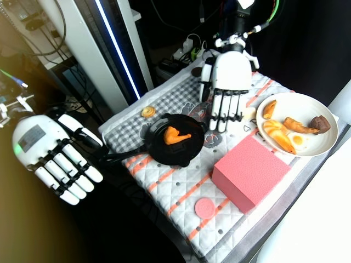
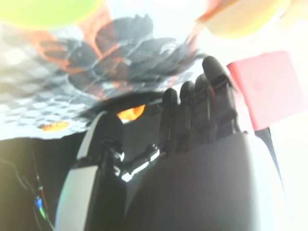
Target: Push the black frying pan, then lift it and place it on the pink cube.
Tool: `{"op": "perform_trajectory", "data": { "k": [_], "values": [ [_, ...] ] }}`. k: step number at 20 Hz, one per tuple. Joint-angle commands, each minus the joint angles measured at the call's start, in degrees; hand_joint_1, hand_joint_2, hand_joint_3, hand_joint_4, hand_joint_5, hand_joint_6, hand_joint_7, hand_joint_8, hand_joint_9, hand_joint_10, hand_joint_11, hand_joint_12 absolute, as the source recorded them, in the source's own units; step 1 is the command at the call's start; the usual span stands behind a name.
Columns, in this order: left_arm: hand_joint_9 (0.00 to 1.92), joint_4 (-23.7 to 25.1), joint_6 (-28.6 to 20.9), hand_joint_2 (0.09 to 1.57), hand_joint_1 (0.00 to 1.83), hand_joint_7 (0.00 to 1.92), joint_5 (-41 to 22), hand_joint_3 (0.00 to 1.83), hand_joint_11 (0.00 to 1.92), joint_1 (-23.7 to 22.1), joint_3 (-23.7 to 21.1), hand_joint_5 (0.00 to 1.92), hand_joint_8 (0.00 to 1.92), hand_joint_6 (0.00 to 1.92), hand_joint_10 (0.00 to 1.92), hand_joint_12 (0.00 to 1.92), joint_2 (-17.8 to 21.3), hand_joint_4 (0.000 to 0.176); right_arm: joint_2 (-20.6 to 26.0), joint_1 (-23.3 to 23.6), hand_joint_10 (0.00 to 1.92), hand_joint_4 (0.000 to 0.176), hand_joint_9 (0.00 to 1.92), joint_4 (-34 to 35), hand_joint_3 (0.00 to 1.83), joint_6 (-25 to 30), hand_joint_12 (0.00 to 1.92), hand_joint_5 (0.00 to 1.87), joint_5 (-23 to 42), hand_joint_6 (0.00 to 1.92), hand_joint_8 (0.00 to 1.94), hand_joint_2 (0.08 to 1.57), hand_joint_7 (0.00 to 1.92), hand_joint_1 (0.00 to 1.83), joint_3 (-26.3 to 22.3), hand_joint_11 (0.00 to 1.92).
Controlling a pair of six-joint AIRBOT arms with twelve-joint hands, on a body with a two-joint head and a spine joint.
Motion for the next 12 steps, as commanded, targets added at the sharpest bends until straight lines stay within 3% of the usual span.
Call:
{"op": "perform_trajectory", "data": {
  "k": [1,3,5,9,11,12],
  "values": [
    [0.08,-0.44,-0.38,1.42,0.34,0.12,-3.68,0.0,0.0,-0.13,-0.09,0.23,0.0,0.01,0.0,0.45,0.11,0.007,0.11,0.03,0.0,0.0,0.07,0.36,0.0,0.31,0.28,0.0,7.43,0.0,0.0,1.3,0.0,0.43,0.21,0.0],
    [0.09,-0.46,-0.44,1.42,0.34,0.14,-4.59,0.0,0.0,0.21,-0.6,0.25,0.0,0.0,0.0,0.41,0.11,0.0,0.11,0.03,0.01,0.0,0.09,0.36,0.0,0.31,0.37,0.0,7.48,0.0,0.0,1.3,0.0,0.44,0.21,0.0],
    [0.08,-0.64,-0.84,1.44,0.27,0.14,-5.64,0.01,0.0,0.56,-1.04,0.22,0.0,0.0,0.0,0.4,0.32,0.0,0.1,0.03,0.0,0.0,0.09,0.36,0.0,0.31,0.32,0.0,7.51,0.0,0.0,1.3,0.0,0.44,0.18,0.0],
    [0.14,-0.85,-1.0,1.42,0.37,0.22,-7.54,0.0,0.0,1.23,-2.22,0.29,0.0,0.01,0.01,0.57,0.99,0.0,0.09,0.01,0.0,0.0,0.08,0.36,0.0,0.31,0.37,0.0,7.57,0.0,0.0,1.3,0.0,0.43,0.16,0.0],
    [0.1,-1.34,-1.09,1.43,0.34,0.18,-8.81,0.0,0.0,1.52,-2.73,0.26,0.0,0.0,0.01,0.38,1.25,0.0,0.09,0.0,0.0,0.0,0.08,0.36,0.0,0.31,0.34,0.0,7.6,0.0,0.0,1.3,0.0,0.43,0.15,0.0],
    [0.12,-1.36,-1.24,1.43,0.34,0.19,-9.32,0.0,0.0,1.64,-3.02,0.26,0.01,0.01,0.01,0.38,1.39,0.0,0.09,0.0,0.0,0.0,0.07,0.36,0.0,0.31,0.33,0.0,7.61,0.0,0.0,1.3,0.0,0.44,0.14,0.0]
  ]
}}
